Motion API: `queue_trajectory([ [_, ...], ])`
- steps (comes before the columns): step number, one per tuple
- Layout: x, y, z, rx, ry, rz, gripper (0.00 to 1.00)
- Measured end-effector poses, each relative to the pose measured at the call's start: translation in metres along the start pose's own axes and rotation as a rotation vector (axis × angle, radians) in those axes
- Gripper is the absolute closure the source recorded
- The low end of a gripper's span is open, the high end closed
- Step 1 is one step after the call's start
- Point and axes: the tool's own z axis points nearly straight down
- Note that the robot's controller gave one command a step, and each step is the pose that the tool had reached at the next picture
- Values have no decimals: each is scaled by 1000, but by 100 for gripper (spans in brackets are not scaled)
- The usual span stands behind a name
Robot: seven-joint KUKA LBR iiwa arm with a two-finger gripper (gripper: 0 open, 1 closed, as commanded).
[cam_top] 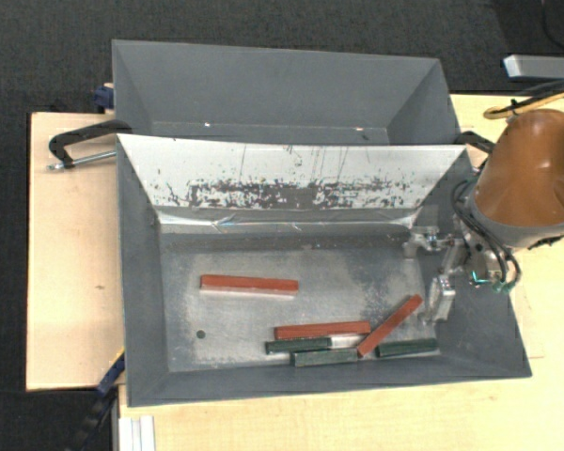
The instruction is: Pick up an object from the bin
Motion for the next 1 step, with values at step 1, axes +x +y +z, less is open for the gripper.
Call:
queue_trajectory([
  [1,9,0,22,2,-9,-161,0],
])
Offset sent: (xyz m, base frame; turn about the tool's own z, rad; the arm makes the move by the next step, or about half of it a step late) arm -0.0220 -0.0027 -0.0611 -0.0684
